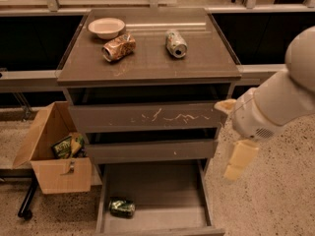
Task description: Pick green can from bottom drawer and place on counter
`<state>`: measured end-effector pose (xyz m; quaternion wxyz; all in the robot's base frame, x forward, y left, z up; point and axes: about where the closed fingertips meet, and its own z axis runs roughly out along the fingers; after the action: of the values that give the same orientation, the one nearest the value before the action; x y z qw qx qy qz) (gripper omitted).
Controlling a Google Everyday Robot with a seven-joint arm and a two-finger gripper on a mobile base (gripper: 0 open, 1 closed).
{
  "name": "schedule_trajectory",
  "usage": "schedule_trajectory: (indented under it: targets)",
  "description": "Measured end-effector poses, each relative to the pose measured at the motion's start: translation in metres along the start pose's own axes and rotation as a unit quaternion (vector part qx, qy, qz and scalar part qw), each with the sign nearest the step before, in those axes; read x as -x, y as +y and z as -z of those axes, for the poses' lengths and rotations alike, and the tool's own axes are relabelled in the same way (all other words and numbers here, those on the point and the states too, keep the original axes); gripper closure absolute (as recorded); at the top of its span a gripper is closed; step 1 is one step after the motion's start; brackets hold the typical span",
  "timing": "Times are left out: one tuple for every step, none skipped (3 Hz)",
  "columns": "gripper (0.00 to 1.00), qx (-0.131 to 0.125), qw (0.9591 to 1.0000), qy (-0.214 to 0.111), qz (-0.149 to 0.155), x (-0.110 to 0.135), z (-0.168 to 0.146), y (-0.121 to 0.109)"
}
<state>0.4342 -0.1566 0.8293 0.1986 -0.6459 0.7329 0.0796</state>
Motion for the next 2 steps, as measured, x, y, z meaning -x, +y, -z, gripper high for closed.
schedule_trajectory:
  targets:
    - [0.0,0.057,0.9949,-0.082,-0.012,0.0162,-0.062,0.0221]
    - [0.0,0.064,0.9932,-0.096,-0.017,0.0229,-0.0641,0.0237]
